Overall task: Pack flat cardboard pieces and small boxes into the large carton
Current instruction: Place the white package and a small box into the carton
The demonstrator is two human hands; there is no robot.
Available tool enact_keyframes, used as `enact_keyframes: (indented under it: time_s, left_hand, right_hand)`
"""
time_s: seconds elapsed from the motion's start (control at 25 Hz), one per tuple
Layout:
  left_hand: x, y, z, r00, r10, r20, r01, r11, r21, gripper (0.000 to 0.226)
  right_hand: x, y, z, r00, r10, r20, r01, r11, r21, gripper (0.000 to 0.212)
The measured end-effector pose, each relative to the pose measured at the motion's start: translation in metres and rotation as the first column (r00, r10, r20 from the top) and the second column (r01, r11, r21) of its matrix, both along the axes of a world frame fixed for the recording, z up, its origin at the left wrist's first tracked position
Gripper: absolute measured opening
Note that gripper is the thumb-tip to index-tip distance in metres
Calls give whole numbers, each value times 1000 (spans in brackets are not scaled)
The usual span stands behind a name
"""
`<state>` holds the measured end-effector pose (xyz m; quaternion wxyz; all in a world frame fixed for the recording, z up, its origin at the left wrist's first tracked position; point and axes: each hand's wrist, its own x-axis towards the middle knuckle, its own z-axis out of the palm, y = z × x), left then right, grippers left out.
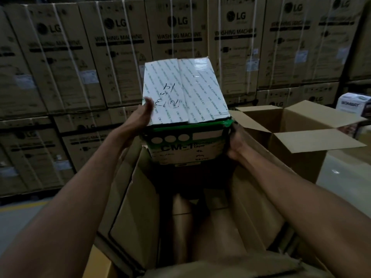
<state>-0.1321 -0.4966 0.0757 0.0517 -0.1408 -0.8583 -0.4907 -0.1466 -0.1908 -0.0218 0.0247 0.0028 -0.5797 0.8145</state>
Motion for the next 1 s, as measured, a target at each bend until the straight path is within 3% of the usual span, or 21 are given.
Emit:
enact_keyframes:
  time_s: [0.08,0.16,0.28,0.6,0.76,1.0]
  left_hand:
    - [0,-11,-10,999,21,28,-23,997,70,124]
    - [4,-18,-22,997,63,-35,-57,986,154,126]
    - [22,-14,-17,991,71,-116,-46,979,200,95]
    - [135,-2,19,998,46,-41,-41,993,112,68]
    - [174,-6,15,999,34,15,-36,993,109,37]
    - [184,-4,-43,979,33,201,-44,998,54,72]
  right_hand:
    - [2,0,-8,1000,29,-11,-29,999,15,61]
    - [9,-1,-9,999,46,-21,-45,998,37,64]
    - [33,2,0,997,63,-42,-58,994,96,62]
    - [157,-3,32,992,-57,-110,63,997,53,65]
    - [193,1,25,991,-78,-109,87,993,78,63]
    - [208,8,-19,999,-7,46,-1,984,176,62]
